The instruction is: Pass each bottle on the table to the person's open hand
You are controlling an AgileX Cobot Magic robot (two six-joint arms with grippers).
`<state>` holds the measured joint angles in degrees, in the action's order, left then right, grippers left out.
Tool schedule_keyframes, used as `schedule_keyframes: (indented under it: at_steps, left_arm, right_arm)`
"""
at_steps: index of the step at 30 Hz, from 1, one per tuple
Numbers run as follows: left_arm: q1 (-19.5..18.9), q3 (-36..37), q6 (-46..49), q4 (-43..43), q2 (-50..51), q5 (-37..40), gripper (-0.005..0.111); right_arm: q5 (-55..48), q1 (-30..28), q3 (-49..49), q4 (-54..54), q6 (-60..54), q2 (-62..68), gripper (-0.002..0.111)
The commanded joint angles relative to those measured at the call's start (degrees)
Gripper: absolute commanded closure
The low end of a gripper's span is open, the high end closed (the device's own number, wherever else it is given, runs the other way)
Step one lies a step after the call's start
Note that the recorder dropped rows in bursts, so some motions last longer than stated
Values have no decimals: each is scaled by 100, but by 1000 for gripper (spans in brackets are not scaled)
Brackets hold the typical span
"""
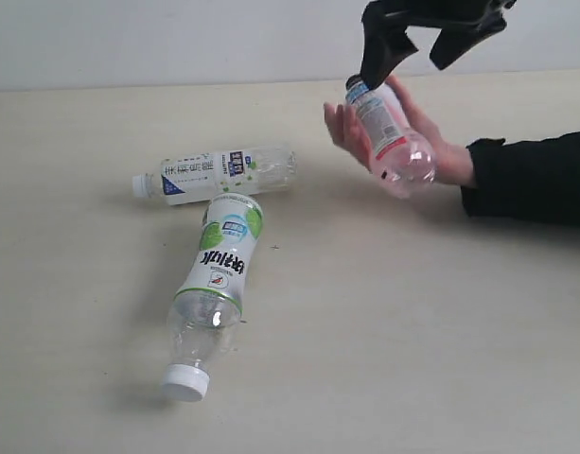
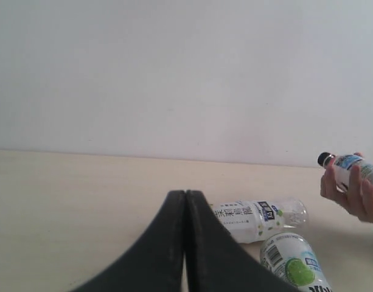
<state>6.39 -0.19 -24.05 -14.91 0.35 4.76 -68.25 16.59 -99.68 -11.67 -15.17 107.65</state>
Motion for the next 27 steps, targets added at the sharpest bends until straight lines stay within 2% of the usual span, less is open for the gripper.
schedule_keyframes:
  at_steps: [1, 5, 8, 9, 12, 13, 17, 19, 21, 25, 27]
  left_arm:
    - [-15, 19, -17, -9, -35, 1, 105]
    - [-15, 19, -17, -9, -35, 1, 105]
    - [-15, 19, -17, -9, -35, 1, 105]
    - [-15, 19, -17, -9, -35, 1, 105]
    - [-15, 19, -17, -9, -35, 1, 105]
    - [-15, 19, -17, -9, -35, 1, 105]
    - [-15, 19, -17, -9, -35, 1, 105]
    - [-15, 19, -17, -9, -35, 1, 105]
    - [-15, 19, -17, -9, -35, 1, 105]
    - [-4, 19, -17, -9, -35, 1, 105]
    - [29, 19, -17, -9, -35, 1, 105]
  right_arm:
    - [557, -268, 636, -273, -472, -1058, 43]
    - [1089, -549, 1570, -664, -906, -2212, 82]
    - [1488, -662, 2405, -635, -928, -3216, 107]
    - [1611, -675, 2649, -609, -928, -3598, 108]
    - [2766, -675, 4279, -562, -904, -5391, 108]
    - [2960, -675, 4541, -562, -870, -5664, 108]
    - [4158, -658, 6684, -949, -862, -7312, 108]
    - [5839, -658, 7782, -1561, -524, -7998, 108]
    - [6741, -650, 8337, -2163, -419, -8408, 108]
    - [6166, -238, 9105, -1922, -430, -9500, 108]
    - [6286, -188, 9075, -1633, -439, -9763, 108]
